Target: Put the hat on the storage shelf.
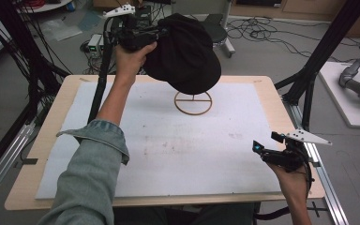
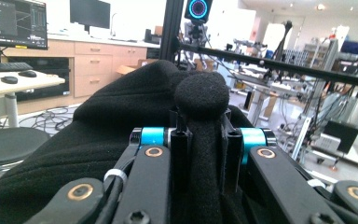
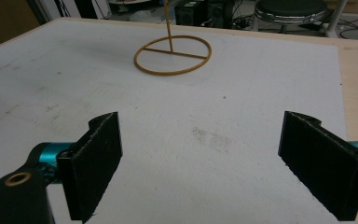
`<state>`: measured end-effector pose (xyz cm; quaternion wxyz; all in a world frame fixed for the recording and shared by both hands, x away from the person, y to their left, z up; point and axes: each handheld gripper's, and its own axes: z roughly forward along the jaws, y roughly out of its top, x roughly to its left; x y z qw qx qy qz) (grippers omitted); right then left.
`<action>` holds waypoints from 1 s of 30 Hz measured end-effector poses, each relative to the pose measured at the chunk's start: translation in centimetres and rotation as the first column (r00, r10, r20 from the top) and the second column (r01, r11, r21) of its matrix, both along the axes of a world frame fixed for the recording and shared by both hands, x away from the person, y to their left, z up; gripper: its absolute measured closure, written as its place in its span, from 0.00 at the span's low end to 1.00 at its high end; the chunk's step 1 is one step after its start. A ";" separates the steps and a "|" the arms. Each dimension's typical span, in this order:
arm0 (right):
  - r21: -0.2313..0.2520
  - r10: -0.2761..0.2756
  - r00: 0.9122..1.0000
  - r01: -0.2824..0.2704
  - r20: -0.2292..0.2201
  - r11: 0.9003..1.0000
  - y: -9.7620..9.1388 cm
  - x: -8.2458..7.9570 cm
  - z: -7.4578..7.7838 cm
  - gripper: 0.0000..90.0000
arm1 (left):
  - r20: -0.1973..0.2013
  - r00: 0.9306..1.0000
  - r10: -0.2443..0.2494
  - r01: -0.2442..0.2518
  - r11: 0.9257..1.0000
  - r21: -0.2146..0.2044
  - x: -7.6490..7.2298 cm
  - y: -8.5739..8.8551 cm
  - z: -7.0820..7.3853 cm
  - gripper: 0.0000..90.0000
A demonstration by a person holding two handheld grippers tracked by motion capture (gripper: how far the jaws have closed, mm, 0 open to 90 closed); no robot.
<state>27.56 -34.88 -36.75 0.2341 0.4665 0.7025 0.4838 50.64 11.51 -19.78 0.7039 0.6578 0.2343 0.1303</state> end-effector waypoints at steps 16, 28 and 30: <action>-0.002 0.004 1.000 -0.004 -0.001 1.000 0.0 -0.1 0.0 0.15 | -0.078 0.996 0.035 -0.033 0.999 0.034 2.8 -3.5 -3.2 0.88; -0.016 0.014 1.000 -0.014 -0.008 1.000 0.1 0.1 -0.4 0.15 | -0.100 0.993 0.057 -0.048 0.995 0.088 3.9 -6.4 -5.8 0.85; -0.016 0.015 1.000 -0.015 -0.007 1.000 0.1 0.1 -0.4 0.15 | -0.108 0.993 0.056 -0.045 0.994 0.100 4.1 -6.5 -6.1 0.84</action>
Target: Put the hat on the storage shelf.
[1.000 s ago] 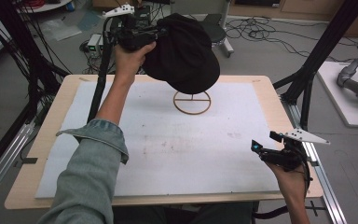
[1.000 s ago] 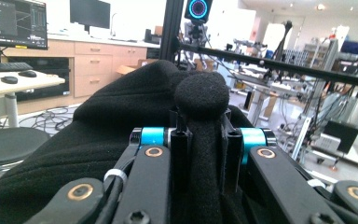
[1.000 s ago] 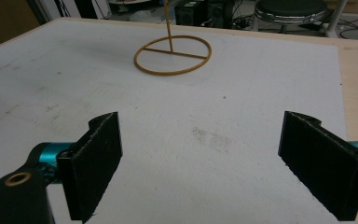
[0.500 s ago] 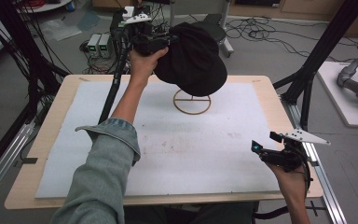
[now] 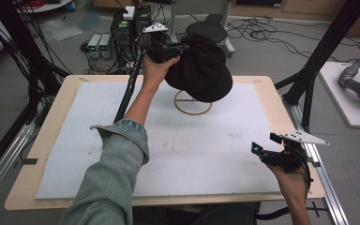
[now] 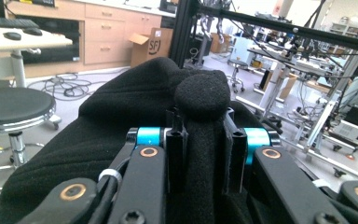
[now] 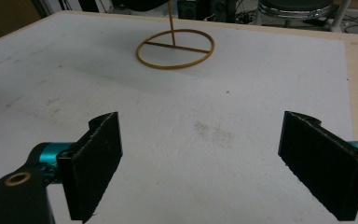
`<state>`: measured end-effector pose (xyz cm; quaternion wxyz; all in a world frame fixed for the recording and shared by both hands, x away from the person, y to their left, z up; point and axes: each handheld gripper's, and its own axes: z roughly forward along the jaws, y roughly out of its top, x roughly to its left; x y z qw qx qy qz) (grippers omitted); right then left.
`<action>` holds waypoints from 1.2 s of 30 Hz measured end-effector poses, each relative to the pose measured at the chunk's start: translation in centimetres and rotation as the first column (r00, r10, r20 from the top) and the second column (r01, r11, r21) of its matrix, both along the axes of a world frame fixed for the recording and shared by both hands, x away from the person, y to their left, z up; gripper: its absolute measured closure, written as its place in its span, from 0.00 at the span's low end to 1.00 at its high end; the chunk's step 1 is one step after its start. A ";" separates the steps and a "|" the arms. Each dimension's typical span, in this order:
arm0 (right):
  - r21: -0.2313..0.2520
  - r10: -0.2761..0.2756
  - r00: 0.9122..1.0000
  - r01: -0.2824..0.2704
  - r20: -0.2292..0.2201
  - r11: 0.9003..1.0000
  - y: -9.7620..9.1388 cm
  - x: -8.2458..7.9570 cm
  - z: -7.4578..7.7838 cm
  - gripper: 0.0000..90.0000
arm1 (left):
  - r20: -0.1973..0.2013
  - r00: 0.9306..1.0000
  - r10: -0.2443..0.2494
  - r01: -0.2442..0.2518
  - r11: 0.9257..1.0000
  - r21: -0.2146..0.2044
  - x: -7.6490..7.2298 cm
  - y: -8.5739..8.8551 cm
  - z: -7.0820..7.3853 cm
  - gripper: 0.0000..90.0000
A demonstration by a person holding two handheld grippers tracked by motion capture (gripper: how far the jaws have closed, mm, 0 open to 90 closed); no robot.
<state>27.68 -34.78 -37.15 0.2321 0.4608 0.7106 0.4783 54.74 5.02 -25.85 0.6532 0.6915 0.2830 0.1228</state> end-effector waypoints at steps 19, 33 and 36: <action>-0.007 0.008 1.000 -0.008 -0.004 1.000 0.4 0.2 -0.1 0.15 | 0.025 1.000 0.009 -0.012 0.992 0.129 0.0 -0.2 -0.9 0.56; -0.002 0.014 1.000 -0.014 -0.014 1.000 0.8 0.5 -0.1 0.15 | 0.023 0.999 -0.024 0.021 0.991 0.131 -0.6 1.0 -0.7 0.51; -0.003 0.017 1.000 -0.017 -0.010 1.000 0.8 0.7 -0.1 0.15 | 0.026 0.999 -0.031 0.027 0.990 0.137 -1.0 1.7 -0.6 0.51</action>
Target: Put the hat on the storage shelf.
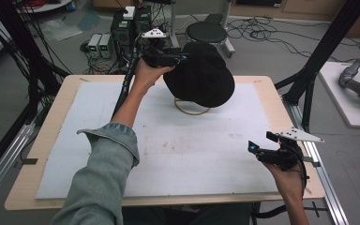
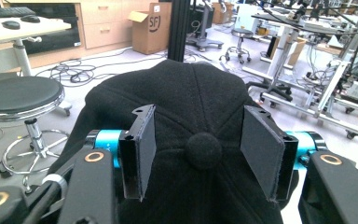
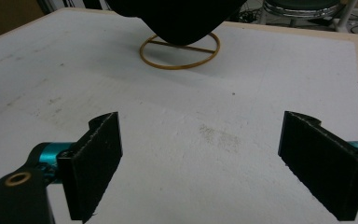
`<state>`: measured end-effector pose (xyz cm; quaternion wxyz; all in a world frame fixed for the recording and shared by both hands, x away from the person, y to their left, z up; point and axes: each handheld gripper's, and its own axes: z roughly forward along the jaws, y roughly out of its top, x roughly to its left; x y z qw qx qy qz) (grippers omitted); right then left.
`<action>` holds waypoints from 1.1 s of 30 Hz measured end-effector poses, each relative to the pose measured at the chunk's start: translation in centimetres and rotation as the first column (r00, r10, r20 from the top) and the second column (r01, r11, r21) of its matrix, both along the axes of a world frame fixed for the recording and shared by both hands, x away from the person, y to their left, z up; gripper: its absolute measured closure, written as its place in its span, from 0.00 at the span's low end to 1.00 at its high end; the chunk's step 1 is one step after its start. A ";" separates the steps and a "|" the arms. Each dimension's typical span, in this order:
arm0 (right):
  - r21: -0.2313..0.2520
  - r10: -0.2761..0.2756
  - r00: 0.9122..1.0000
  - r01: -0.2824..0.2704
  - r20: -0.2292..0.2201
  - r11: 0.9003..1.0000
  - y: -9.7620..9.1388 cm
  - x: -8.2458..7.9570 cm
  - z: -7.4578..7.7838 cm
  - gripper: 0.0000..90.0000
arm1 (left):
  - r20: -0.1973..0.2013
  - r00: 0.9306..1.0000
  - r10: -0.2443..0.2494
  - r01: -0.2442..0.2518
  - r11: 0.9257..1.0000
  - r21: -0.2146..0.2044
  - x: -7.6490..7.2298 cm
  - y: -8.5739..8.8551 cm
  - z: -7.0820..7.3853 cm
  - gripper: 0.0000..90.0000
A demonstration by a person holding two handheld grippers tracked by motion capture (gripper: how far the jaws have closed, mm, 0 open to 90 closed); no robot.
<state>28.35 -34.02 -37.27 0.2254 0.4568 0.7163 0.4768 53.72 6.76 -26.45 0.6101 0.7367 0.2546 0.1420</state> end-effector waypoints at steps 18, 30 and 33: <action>-0.007 0.035 0.999 -0.035 0.002 0.999 1.3 2.6 0.1 0.15 | 0.029 0.996 0.084 -0.086 0.992 0.092 -4.2 8.3 -0.6 0.41; -0.004 0.041 0.999 -0.041 0.001 0.999 1.7 3.7 0.1 0.15 | 0.036 0.984 0.176 -0.179 0.977 0.113 -9.3 15.3 -2.8 0.37; -0.001 0.037 0.999 -0.037 0.001 0.999 1.6 3.6 0.1 0.15 | 0.044 0.977 0.210 -0.214 0.970 0.117 -10.7 16.5 -3.4 0.37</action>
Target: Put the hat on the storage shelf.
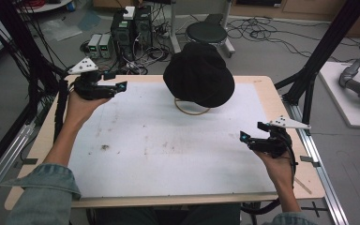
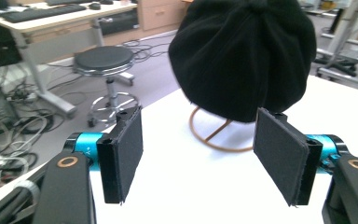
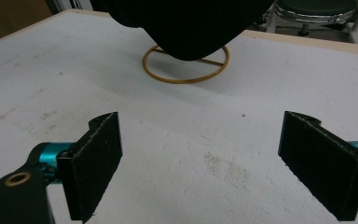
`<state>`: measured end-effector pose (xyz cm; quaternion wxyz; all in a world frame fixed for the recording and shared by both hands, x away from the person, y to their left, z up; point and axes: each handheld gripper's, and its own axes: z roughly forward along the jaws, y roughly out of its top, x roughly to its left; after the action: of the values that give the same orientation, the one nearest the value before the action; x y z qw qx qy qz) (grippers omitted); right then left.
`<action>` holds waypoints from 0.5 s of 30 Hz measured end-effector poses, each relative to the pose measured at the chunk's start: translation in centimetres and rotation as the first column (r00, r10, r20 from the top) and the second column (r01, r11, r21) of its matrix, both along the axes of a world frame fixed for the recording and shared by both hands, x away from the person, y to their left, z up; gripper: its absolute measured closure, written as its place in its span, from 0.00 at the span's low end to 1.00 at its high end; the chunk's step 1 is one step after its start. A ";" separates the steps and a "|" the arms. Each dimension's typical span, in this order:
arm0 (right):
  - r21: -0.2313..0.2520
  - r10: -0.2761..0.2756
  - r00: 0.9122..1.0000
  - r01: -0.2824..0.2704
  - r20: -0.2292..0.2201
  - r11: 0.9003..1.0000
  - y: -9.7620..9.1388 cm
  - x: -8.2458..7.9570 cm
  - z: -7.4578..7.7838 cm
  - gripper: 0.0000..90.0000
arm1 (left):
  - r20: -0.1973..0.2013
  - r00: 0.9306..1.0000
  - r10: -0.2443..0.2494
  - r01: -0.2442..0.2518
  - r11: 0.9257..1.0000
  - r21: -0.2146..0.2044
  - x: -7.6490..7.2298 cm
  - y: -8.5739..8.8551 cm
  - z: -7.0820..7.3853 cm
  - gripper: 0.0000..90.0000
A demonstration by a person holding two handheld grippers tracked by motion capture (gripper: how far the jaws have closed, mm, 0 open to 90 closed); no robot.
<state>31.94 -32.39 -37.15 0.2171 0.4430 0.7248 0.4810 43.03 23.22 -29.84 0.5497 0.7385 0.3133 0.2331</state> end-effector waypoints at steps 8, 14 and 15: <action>-0.007 0.001 1.000 -0.001 0.002 1.000 0.3 0.1 0.0 0.15 | 0.015 0.999 0.050 -0.051 0.997 0.053 -3.1 1.9 -1.5 0.34; -0.011 0.004 1.000 -0.004 0.004 1.000 0.5 0.4 0.1 0.15 | 0.003 0.996 0.089 -0.089 0.994 0.067 -5.3 3.5 -3.4 0.33; -0.012 0.006 1.000 -0.006 0.004 1.000 0.5 0.4 0.1 0.15 | 0.004 0.996 0.093 -0.093 0.993 0.068 -5.6 3.8 -3.7 0.33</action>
<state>32.37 -31.87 -37.08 0.2196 0.4386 0.7286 0.4781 37.41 27.04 -33.59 0.5130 0.7411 0.3392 0.2693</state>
